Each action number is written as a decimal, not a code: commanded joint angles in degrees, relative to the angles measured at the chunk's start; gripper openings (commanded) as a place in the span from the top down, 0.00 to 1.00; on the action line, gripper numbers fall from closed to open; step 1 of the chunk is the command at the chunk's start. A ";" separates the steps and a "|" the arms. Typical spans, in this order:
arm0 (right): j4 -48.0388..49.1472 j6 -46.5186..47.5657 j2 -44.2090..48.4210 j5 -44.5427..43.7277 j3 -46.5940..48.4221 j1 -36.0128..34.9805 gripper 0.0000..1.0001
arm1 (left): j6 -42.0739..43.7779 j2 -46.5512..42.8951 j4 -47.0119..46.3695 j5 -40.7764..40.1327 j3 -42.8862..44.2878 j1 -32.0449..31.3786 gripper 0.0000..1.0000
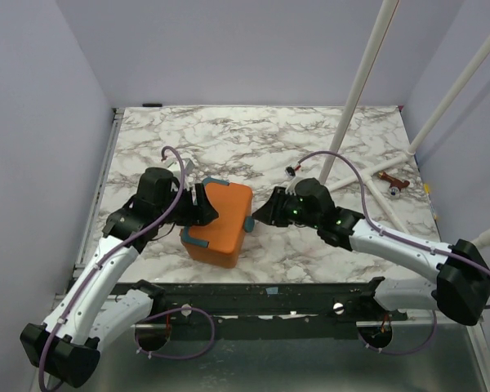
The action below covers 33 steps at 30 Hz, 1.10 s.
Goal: Organize the medicine kit
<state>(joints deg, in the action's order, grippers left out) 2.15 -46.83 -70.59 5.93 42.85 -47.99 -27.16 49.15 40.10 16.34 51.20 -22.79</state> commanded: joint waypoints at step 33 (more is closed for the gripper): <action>16.90 -9.51 -8.23 3.51 -7.63 -2.43 0.77 | -0.07 3.65 -7.17 1.90 -9.16 -3.13 0.35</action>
<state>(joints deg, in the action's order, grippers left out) 14.02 -53.45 -76.27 7.11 38.39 -49.87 -27.22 51.44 28.40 17.45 45.47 -25.34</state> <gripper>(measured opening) 0.232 0.654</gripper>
